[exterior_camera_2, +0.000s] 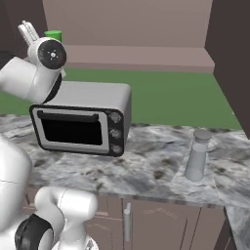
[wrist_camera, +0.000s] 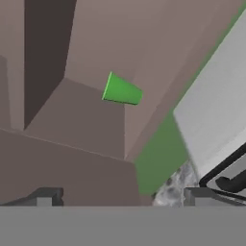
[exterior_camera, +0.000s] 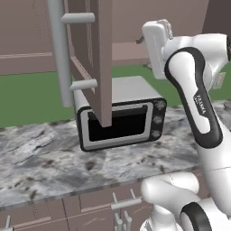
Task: There is a tray on the dining counter. Grab the cup, mug, and pitcher and place them on the tray. The pitcher may be placed next to the tray if it cannot fit the tray.
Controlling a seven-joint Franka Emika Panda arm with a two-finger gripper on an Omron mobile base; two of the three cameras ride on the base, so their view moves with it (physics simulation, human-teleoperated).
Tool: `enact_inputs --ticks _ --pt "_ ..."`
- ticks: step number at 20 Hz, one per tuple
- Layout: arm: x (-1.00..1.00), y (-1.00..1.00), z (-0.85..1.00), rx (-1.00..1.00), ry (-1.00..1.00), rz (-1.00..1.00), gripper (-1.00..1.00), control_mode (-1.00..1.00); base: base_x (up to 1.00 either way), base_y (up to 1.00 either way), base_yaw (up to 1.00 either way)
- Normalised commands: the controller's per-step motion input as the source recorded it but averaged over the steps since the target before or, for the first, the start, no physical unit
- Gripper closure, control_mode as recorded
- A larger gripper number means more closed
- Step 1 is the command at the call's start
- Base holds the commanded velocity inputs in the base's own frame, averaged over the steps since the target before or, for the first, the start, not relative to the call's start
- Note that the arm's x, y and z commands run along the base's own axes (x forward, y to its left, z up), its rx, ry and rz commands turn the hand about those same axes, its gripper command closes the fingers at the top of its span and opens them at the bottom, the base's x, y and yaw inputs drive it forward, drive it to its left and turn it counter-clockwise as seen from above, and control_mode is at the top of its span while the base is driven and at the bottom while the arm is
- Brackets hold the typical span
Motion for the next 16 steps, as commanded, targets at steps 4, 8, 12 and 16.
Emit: enact_inputs --ticks 4,8,12,16 --pt "0.74 0.0 0.11 0.07 0.09 0.03 -1.0 -1.0 0.0 0.0 0.0" --pt "0.61 0.0 0.21 0.03 0.17 0.06 -1.0 -1.0 0.0 0.0 0.0" --pt "0.47 0.06 0.09 0.01 0.2 0.09 -1.0 -1.0 0.0 0.0 0.0" --pt "0.23 0.09 0.05 0.0 0.08 0.1 -1.0 -1.0 0.0 0.0 0.0"
